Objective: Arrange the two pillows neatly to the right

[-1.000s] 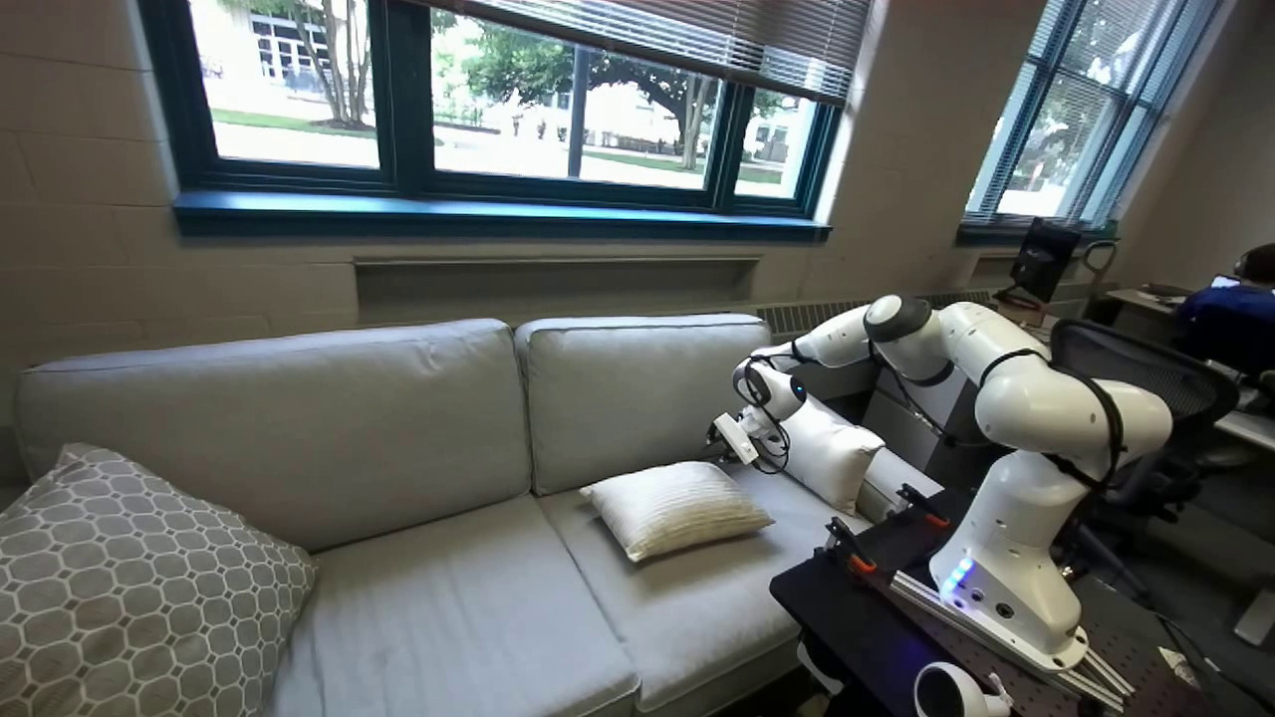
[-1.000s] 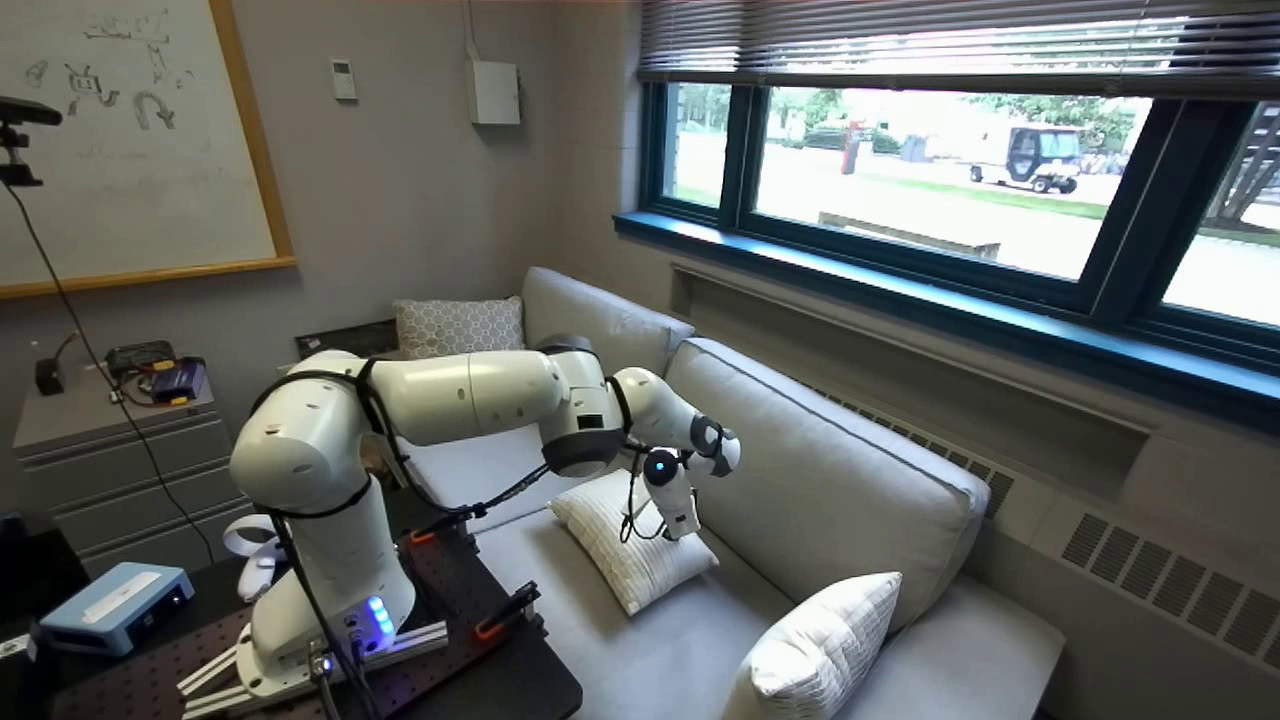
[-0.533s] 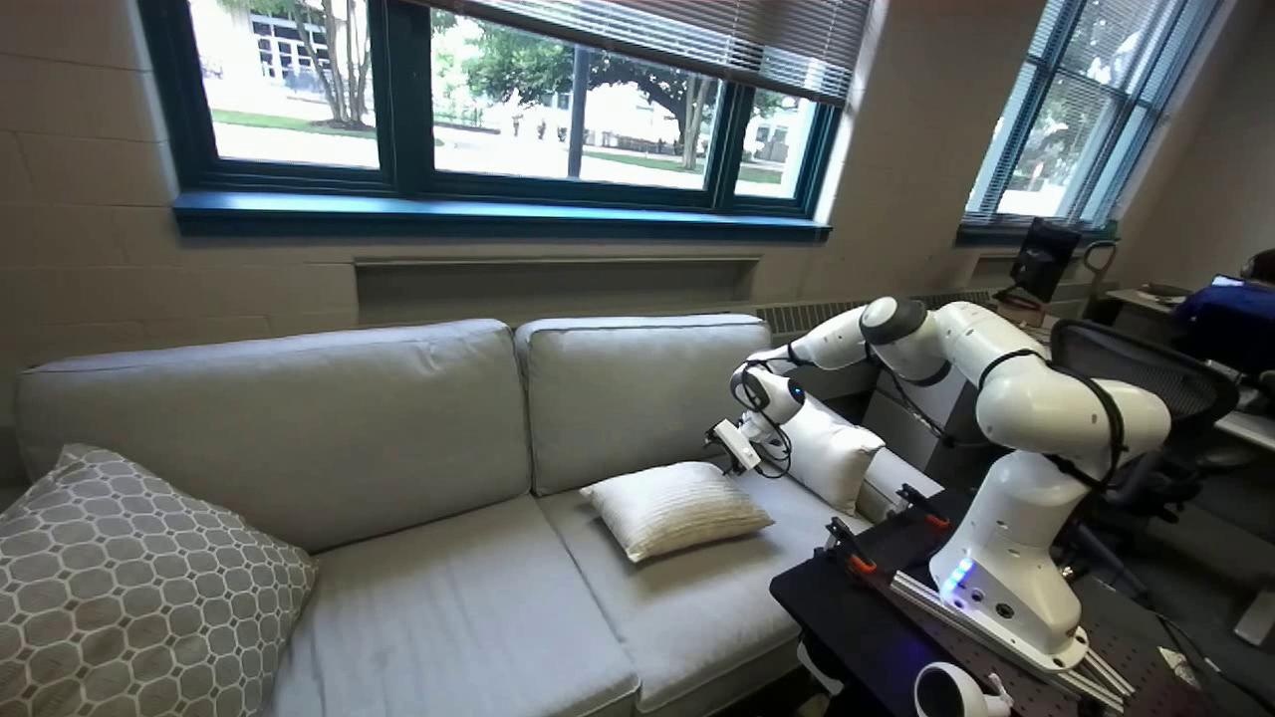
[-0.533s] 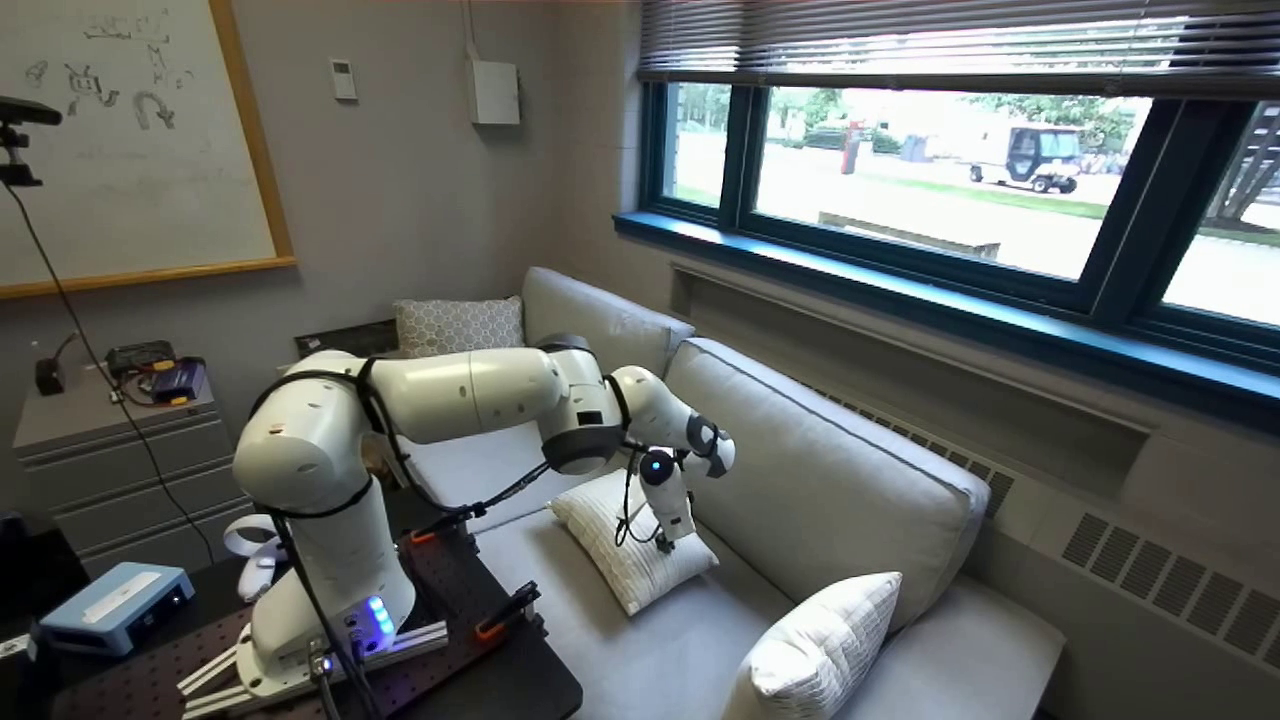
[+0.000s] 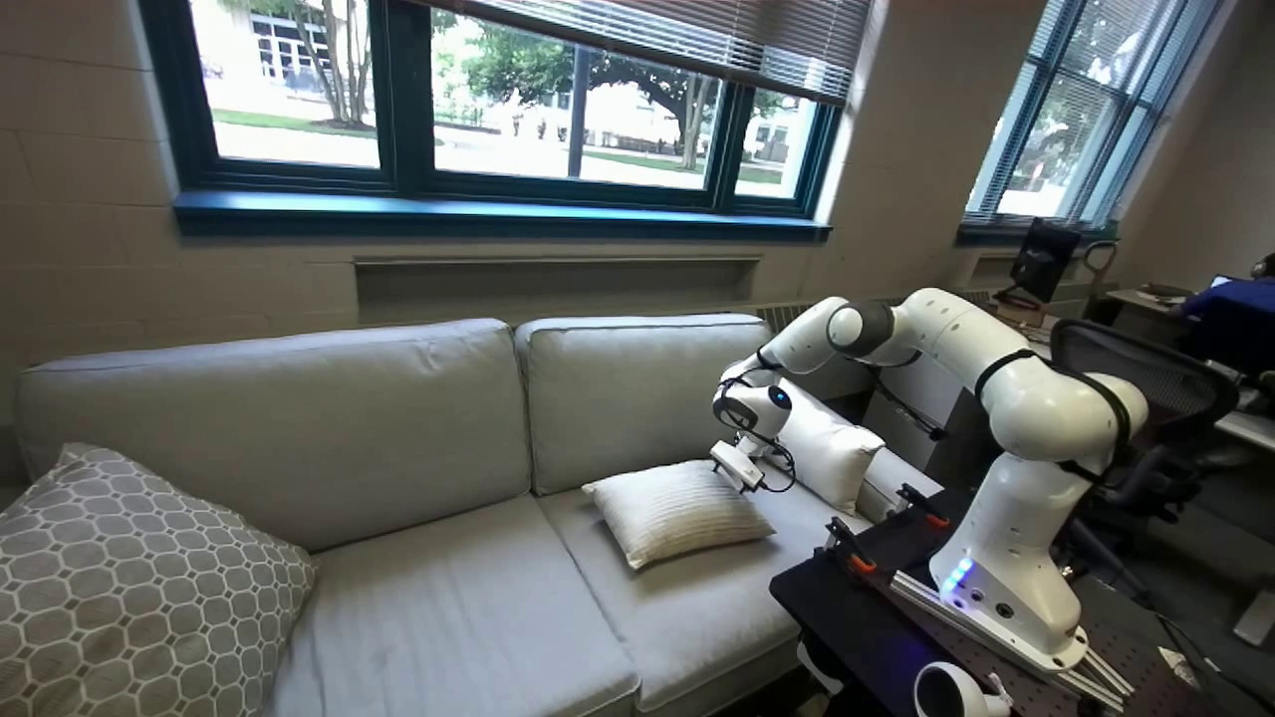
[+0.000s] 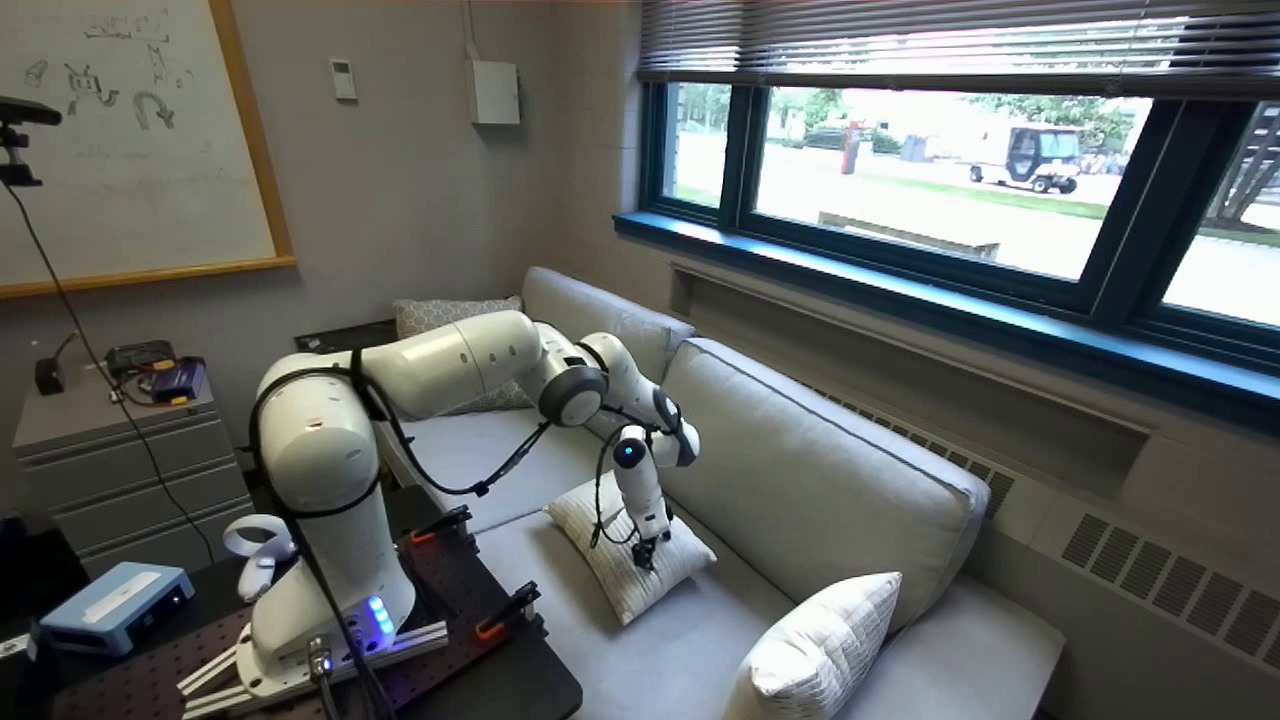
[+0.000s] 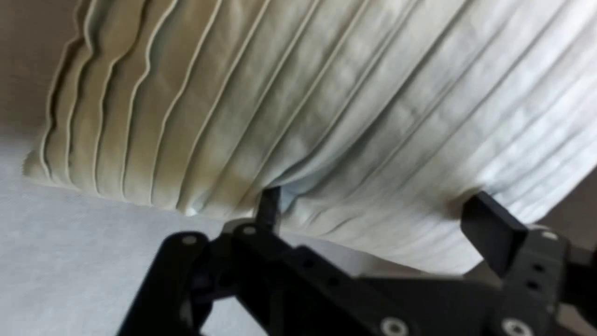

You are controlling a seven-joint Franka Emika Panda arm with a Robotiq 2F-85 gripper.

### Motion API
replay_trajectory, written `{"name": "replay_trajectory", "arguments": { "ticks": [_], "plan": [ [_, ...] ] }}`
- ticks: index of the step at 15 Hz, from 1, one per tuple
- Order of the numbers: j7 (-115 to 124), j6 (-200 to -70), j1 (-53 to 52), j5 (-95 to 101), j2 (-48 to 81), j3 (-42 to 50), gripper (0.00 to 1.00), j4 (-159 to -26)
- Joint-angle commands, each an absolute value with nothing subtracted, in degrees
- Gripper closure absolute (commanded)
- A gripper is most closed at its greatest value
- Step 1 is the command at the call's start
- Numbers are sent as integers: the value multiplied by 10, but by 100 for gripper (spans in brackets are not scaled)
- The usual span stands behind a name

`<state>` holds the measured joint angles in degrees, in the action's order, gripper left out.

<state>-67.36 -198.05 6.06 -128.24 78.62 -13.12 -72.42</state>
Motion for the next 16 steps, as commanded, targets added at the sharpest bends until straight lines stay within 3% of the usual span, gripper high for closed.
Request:
{"name": "replay_trajectory", "arguments": {
  "ticks": [1,7,16],
  "plan": [
    [-653,-1980,-20,-1332,753,-69,0,-784],
    [-696,-1980,-28,-1324,764,-110,0,-749],
    [-815,-1980,141,-1299,846,-310,0,-684]
  ]
}}
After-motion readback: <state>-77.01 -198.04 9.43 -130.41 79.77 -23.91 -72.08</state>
